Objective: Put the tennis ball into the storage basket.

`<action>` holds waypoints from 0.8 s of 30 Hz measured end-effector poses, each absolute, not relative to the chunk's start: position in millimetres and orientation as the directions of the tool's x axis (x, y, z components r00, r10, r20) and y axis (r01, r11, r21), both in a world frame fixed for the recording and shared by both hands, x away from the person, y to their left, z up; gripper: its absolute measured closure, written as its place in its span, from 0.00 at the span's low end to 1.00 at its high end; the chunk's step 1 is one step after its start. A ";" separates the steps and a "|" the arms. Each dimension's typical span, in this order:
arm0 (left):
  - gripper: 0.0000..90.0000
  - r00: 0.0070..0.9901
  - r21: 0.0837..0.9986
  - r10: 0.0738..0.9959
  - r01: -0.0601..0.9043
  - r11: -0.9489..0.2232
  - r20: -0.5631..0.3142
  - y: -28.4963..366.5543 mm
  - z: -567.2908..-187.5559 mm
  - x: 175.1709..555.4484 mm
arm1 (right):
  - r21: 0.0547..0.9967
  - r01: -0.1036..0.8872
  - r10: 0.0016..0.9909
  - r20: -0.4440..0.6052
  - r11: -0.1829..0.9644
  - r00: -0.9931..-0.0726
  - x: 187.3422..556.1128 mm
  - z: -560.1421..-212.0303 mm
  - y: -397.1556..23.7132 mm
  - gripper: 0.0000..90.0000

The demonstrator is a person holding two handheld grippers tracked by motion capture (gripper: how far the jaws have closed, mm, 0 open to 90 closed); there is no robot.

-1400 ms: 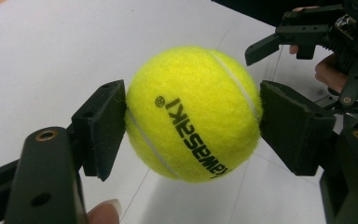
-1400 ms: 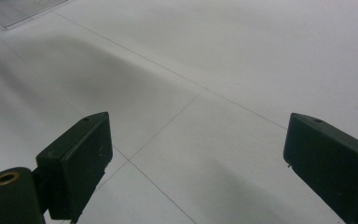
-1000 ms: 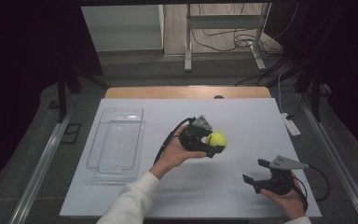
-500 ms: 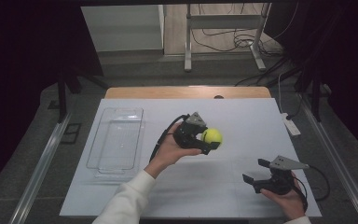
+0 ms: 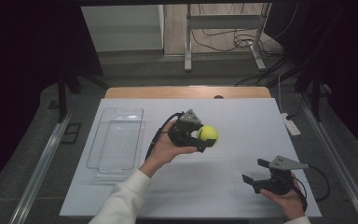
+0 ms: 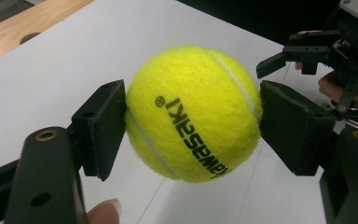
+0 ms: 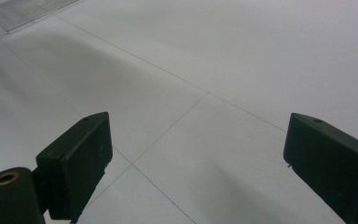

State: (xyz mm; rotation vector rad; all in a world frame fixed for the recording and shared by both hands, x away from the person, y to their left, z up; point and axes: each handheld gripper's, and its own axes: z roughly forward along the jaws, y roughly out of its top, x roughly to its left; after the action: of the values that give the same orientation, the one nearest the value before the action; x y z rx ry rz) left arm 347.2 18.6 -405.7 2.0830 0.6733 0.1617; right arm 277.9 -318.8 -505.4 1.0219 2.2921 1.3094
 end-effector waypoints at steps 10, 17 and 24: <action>0.30 0.832 0.812 0.541 0.400 -0.425 -0.126 27.4 -404.5 349.7 | 0.840 0.430 0.711 0.078 0.330 -0.699 278.2 -506.0 -319.0 0.09; 0.30 0.823 0.812 0.553 0.406 -0.419 -0.126 33.3 -403.8 351.9 | 0.840 0.430 0.711 0.078 0.331 -0.699 278.1 -505.9 -319.1 0.09; 0.30 0.817 0.815 0.565 0.403 -0.417 -0.115 41.7 -402.2 353.4 | 0.839 0.430 0.711 0.076 0.333 -0.700 278.1 -506.3 -318.8 0.09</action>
State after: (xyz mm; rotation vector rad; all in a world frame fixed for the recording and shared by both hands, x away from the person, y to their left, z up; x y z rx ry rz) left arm 353.4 41.7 -402.2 2.0643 0.7131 0.2191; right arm 278.1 -318.8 -506.3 1.0189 2.2977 1.3036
